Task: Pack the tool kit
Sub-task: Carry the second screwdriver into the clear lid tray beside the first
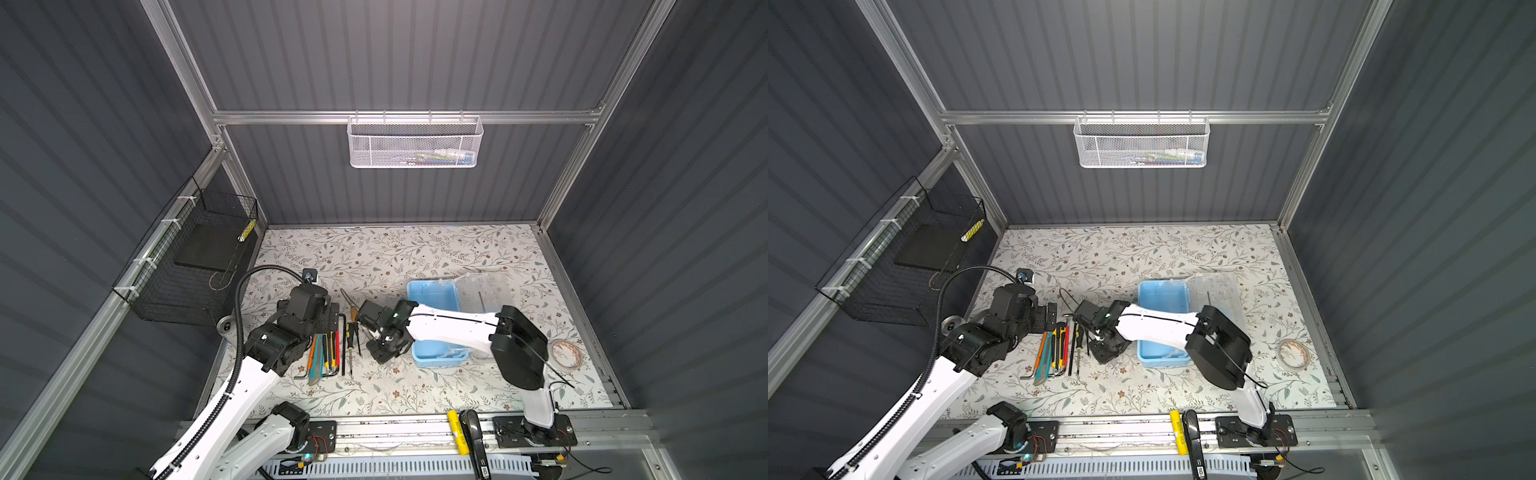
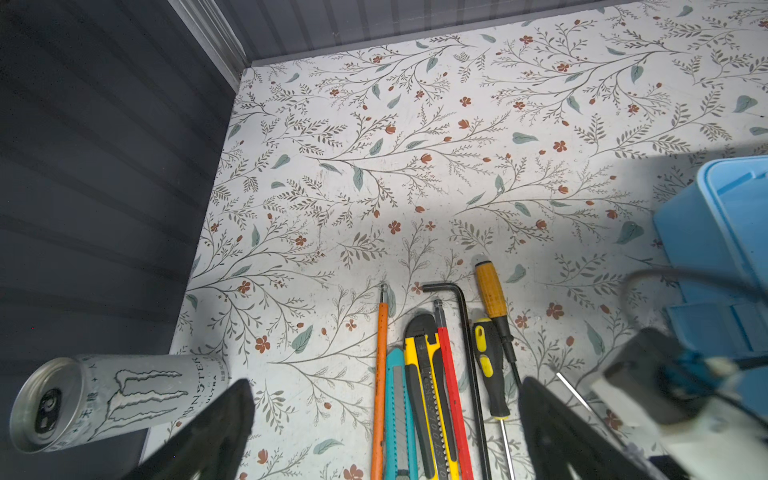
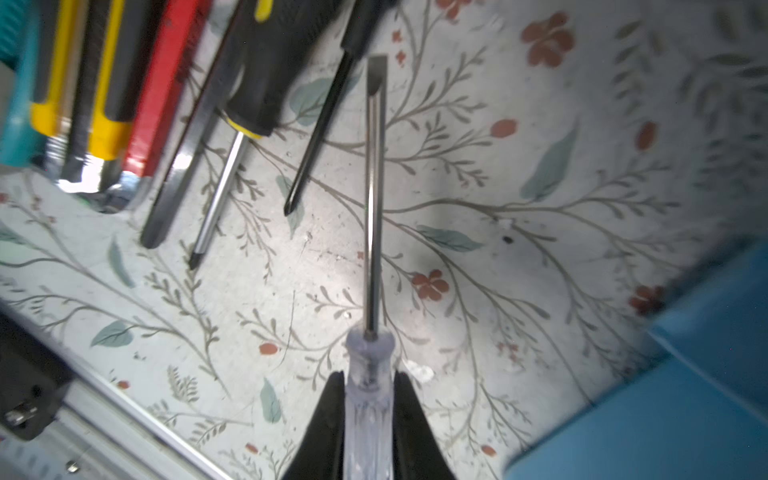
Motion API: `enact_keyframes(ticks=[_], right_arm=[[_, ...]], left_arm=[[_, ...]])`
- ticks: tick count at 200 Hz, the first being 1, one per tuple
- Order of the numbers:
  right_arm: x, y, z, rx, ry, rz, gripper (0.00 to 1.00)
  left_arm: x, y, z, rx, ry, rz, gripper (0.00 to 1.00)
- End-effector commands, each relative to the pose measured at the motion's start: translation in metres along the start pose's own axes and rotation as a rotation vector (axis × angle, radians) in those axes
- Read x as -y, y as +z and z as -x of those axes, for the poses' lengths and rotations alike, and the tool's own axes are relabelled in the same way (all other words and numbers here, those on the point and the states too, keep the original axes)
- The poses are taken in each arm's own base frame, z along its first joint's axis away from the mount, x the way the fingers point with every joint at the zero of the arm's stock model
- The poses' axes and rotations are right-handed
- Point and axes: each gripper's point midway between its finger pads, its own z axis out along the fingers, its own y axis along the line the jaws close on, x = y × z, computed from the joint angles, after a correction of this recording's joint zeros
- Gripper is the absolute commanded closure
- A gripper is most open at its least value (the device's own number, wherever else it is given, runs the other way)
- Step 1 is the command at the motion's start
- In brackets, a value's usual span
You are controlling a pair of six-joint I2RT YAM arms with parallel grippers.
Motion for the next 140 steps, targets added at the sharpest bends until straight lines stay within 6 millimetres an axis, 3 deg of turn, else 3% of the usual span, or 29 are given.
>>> enact_keyframes(ticks=[1, 42, 76, 111, 140], right_arm=[[0.019, -0.037, 0.013, 0.084, 0.029, 0.021, 1.00], [0.079, -0.094, 0.010, 0.168, 0.098, -0.038, 1.00], [0.141, -0.135, -0.012, 0.227, 0.207, -0.125, 1.00], [0.189, -0.161, -0.042, 0.242, 0.300, -0.217, 1.00], [0.216, -0.173, -0.064, 0.249, 0.372, -0.262, 1.00]], left_arm=[[-0.001, 0.001, 0.002, 0.005, 0.007, 0.002, 0.01], [-0.001, 0.001, 0.001, 0.001, 0.009, 0.003, 0.00], [-0.001, 0.003, 0.000, -0.004, 0.012, 0.007, 0.01], [0.001, 0.006, -0.001, -0.017, 0.015, 0.001, 0.00], [0.002, 0.007, -0.001, -0.020, 0.016, -0.001, 0.01]])
